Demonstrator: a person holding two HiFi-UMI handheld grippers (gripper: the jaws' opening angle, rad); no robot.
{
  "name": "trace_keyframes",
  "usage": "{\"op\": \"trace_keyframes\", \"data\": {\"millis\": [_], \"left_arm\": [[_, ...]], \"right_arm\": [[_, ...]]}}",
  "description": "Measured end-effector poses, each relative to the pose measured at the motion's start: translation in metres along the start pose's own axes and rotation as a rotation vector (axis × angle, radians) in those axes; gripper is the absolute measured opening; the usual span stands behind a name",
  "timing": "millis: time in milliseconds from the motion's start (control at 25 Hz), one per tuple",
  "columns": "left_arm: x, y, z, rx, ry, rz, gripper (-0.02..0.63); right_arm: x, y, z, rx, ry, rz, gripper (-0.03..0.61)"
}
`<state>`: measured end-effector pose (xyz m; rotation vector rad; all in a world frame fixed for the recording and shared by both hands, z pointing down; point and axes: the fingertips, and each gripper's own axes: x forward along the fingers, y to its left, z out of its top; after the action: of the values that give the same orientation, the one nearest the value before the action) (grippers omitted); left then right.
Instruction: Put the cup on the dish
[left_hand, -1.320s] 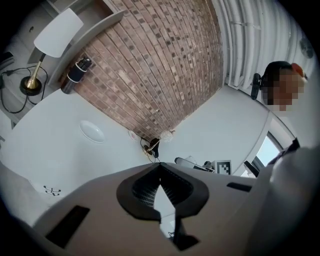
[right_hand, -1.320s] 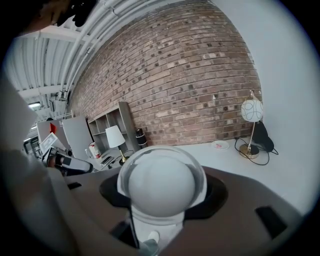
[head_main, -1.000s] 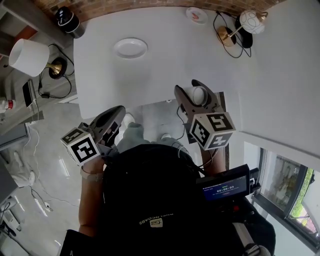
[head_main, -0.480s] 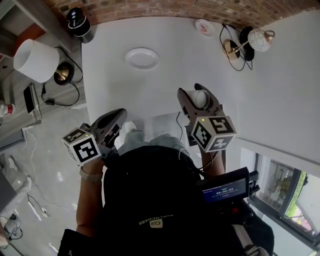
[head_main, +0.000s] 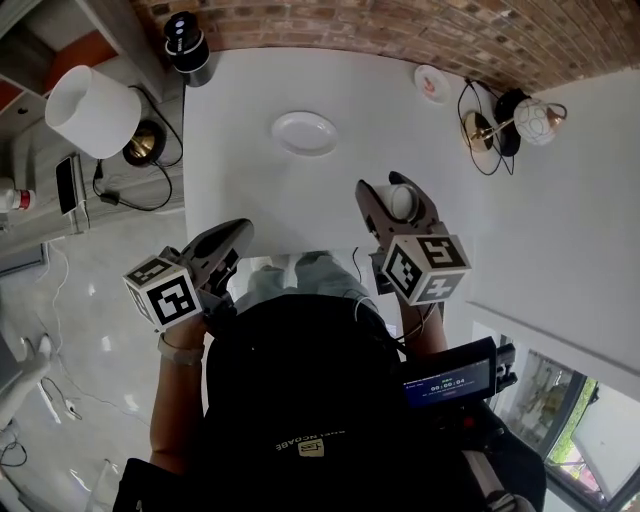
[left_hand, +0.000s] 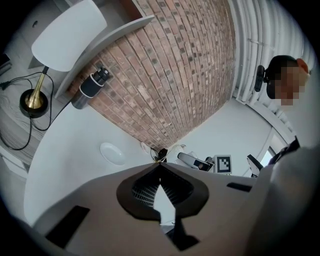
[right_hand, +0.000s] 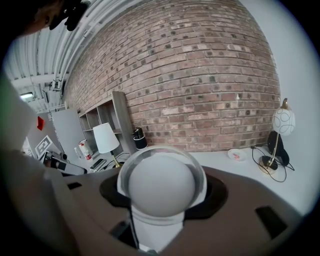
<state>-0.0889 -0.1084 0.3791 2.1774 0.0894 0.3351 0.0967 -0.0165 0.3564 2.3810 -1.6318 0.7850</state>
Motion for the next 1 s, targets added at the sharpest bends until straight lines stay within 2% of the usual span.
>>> {"op": "trace_keyframes", "data": {"millis": [280, 520, 1000], "left_arm": [[0.003, 0.006, 0.016, 0.000, -0.073, 0.103, 0.005], [0.005, 0.011, 0.026, -0.026, -0.151, 0.149, 0.006], [-0.004, 0.013, 0.028, -0.051, -0.254, 0.260, 0.006]], "right_arm": [[0.033, -0.006, 0.014, -0.054, 0.024, 0.089, 0.249], [0.063, -0.012, 0.024, -0.103, 0.031, 0.167, 0.249], [0.117, -0.012, 0.016, -0.150, 0.095, 0.275, 0.249]]}}
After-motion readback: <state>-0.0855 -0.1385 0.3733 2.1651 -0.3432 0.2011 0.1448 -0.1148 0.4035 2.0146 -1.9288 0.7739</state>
